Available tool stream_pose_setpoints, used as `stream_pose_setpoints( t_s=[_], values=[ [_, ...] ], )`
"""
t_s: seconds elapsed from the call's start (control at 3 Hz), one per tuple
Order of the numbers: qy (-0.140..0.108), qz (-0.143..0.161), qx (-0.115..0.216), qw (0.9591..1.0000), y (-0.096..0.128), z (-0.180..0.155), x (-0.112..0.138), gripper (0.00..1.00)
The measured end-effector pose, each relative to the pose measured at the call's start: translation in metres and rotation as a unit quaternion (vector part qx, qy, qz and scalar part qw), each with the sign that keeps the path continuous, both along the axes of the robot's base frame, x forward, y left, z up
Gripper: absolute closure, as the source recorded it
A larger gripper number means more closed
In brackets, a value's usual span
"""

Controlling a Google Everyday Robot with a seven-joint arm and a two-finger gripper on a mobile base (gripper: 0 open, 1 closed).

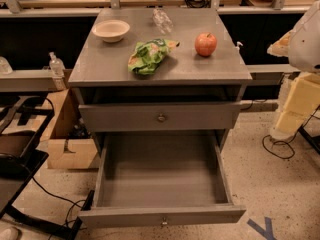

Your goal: Place green rice chip bag into middle drawer

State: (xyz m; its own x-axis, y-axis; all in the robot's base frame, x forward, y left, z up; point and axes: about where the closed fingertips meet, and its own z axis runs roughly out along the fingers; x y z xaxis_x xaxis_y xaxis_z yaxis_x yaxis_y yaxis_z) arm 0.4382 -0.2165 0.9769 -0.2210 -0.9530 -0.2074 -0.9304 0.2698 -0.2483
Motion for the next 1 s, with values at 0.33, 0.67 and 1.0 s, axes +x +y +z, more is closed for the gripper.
stream_pose_setpoints(
  t_s=[0.33, 0.67, 1.0],
  values=[
    [0.000, 0.000, 0.000, 1.0000, 0.000, 0.000, 0.000, 0.00],
    [-0.022, -0.001, 0.016, 0.9996, 0.007, 0.000, 0.011, 0.00],
    [-0.057, -0.007, 0.059, 0.9966, 0.032, 0.005, 0.055, 0.00]
  ],
)
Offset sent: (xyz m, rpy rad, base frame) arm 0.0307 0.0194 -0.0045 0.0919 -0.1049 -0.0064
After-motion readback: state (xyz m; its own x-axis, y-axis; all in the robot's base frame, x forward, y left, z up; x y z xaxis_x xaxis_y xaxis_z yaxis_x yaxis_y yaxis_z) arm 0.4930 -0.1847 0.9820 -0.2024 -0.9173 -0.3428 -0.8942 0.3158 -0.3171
